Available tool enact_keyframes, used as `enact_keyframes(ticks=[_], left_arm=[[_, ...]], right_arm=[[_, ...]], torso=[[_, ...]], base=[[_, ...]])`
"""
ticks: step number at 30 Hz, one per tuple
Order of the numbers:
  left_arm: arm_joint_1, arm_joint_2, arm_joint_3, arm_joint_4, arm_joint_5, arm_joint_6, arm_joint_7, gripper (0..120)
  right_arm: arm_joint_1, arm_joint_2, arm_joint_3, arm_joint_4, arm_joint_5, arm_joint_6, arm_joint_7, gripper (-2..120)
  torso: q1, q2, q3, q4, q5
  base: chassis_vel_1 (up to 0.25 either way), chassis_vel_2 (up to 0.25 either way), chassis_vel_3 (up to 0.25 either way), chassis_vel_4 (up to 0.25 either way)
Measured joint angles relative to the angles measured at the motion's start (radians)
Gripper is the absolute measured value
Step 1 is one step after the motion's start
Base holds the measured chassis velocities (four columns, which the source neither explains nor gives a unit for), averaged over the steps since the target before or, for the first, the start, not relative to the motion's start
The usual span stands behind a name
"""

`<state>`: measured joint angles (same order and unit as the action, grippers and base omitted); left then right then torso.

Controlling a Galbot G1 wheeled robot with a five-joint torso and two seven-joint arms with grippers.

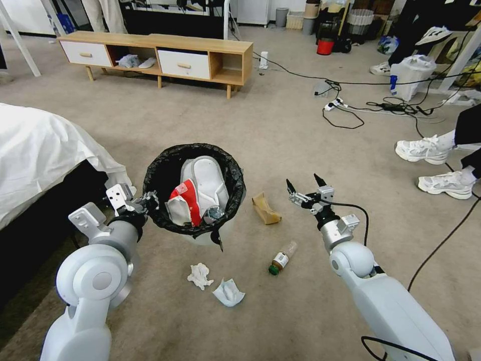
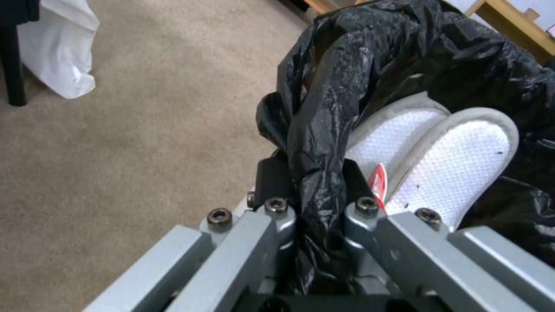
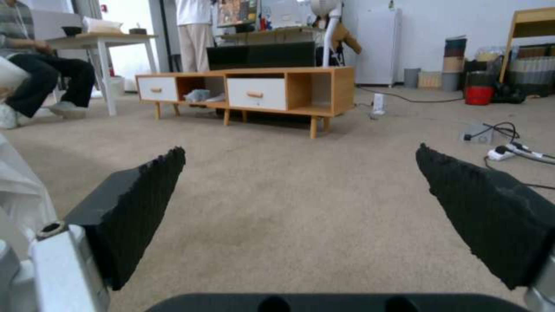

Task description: Pick up the trash bin and place the garbage on the floor into it.

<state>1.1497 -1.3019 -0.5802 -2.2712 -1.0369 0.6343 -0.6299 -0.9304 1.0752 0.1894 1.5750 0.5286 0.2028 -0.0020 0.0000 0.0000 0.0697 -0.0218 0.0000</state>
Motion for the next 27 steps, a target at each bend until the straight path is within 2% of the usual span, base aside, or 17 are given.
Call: enact_keyframes(ticks=[7,10,12,13,15,16,18,19,22,23,25,26,27], left_arm=[[0.0,-0.002,0.001,0.001,0.0,-0.001,0.0,4],[0.0,-0.002,0.001,0.001,0.0,-0.001,0.0,4],[0.0,-0.003,0.002,0.0,0.0,-0.001,0.0,4],[0.0,-0.003,0.002,0.0,0.0,-0.001,0.0,4],[0.002,-0.004,0.005,-0.001,0.001,-0.001,-0.002,4],[0.002,-0.004,0.005,-0.001,0.001,-0.001,-0.002,4],[0.005,-0.005,0.006,-0.003,0.002,-0.001,-0.002,4],[0.005,-0.005,0.006,-0.003,0.002,-0.001,-0.002,4],[0.009,-0.006,0.008,-0.004,0.006,-0.001,-0.003,4],[0.009,-0.006,0.008,-0.004,0.006,-0.001,-0.003,4],[0.013,-0.007,0.008,-0.007,0.006,-0.001,-0.004,4],[0.013,-0.007,0.008,-0.007,0.006,-0.001,-0.004,4],[0.015,-0.006,0.008,-0.009,0.006,-0.001,-0.005,4]], right_arm=[[-0.001,-0.008,0.001,0.013,0.016,-0.016,0.005,100],[0.002,-0.02,-0.012,0.039,0.062,-0.067,0.031,100],[0.015,-0.031,-0.029,0.065,0.117,-0.16,0.071,100],[0.015,-0.031,-0.029,0.065,0.117,-0.16,0.071,100],[0.039,-0.034,-0.054,0.096,0.222,-0.278,0.16,100],[0.039,-0.034,-0.054,0.096,0.222,-0.278,0.16,100],[0.068,-0.022,-0.074,0.126,0.332,-0.386,0.259,100],[0.068,-0.022,-0.074,0.126,0.332,-0.386,0.259,100],[0.114,0.032,-0.092,0.184,0.593,-0.571,0.492,100],[0.114,0.032,-0.092,0.184,0.593,-0.571,0.492,100],[0.14,0.091,-0.091,0.214,0.785,-0.696,0.66,100],[0.14,0.091,-0.091,0.214,0.785,-0.696,0.66,100],[0.142,0.108,-0.091,0.217,0.837,-0.726,0.702,100]], torso=[[0.0,0.0,0.0,0.0,0.0],[0.0,0.0,0.0,0.0,0.0],[0.0,0.0,0.0,0.0001,0.0],[0.0,0.0,0.0,0.0001,0.0],[0.0,0.0,0.0,-0.0001,-0.0001],[0.0,0.0,0.0,-0.0001,-0.0001],[0.0,0.0,0.0,0.0,0.0001],[0.0,0.0,0.0,0.0,0.0001],[0.0,0.0,0.0,0.0001,-0.0001],[0.0,0.0,0.0,0.0001,-0.0001],[0.0,0.0,0.0,0.0004,-0.0005],[0.0,0.0,0.0,0.0004,-0.0005],[0.0,0.0,0.0,0.0005,0.0]], base=[[0.0,0.0,0.0,0.0],[0.0,0.0,0.0,0.0],[0.0,0.0,0.0,0.0],[0.0,0.0,0.0,0.0],[0.0,0.0,0.0,0.0],[0.0,0.0,0.0,0.0],[0.0,0.0,0.0,0.0],[0.0,0.0,0.0,0.0],[0.0,0.0,0.0,0.0],[0.0,0.0,0.0,0.0],[0.0,0.0,0.0,0.0],[0.0,0.0,0.0,0.0],[0.0,0.0,0.0,0.0]])
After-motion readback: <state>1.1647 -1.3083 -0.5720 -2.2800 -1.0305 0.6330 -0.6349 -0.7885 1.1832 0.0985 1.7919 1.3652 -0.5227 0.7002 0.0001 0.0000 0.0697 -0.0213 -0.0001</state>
